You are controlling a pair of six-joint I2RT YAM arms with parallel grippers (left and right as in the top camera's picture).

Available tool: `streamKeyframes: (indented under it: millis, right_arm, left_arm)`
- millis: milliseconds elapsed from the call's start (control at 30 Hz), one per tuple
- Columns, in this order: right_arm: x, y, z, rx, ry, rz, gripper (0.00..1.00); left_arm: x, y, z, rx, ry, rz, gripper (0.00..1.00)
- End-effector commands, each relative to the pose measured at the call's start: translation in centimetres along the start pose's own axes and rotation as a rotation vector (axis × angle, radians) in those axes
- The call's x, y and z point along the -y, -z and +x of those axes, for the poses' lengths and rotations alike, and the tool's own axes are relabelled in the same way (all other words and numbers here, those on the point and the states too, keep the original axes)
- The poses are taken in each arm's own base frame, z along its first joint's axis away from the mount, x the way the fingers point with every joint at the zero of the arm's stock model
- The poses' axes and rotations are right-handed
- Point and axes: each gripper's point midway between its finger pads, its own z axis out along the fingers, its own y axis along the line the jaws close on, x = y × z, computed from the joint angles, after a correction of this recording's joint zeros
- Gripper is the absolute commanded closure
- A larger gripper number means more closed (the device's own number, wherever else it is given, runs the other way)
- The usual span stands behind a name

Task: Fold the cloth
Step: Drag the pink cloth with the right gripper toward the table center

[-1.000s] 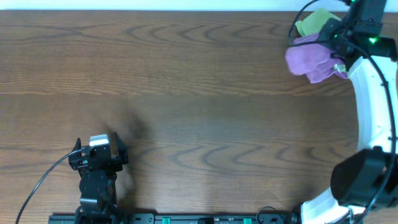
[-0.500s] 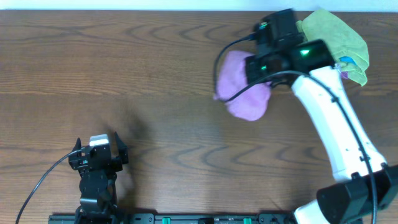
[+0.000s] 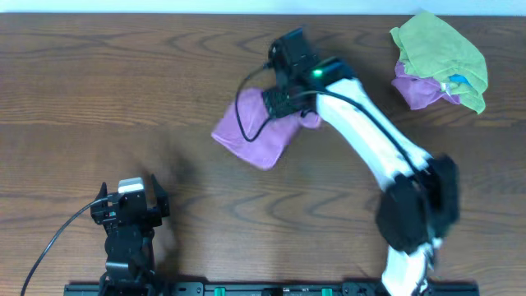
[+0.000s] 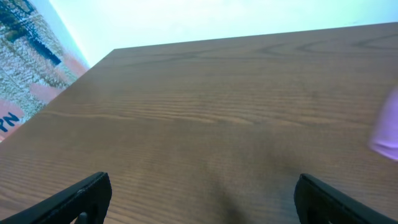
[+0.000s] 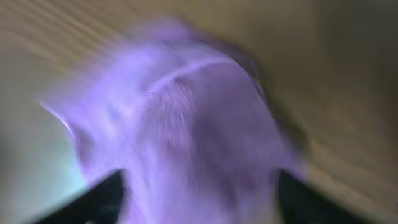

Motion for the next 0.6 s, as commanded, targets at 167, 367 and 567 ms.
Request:
streamKeyframes:
  millis: [167,367,567]
  right_arm:
    - [1.1,4.1,-0.1,0.042,-0.118,0.023,0.01]
    - [-2.3,6.9,2.1,-0.040,-0.149,-0.203,0.01]
    - [-2.9,6.3,4.5,-0.133,-0.171,-0.243,0.01]
  left_arm:
    - [0.0,-0.2,1.2,-0.033,-0.016,-0.005,0.05]
    - [0.0,-0.2,1.2,-0.033,-0.016,-0.005,0.05]
    - [0.0,-0.2,1.2,-0.033,-0.016,-0.005,0.05]
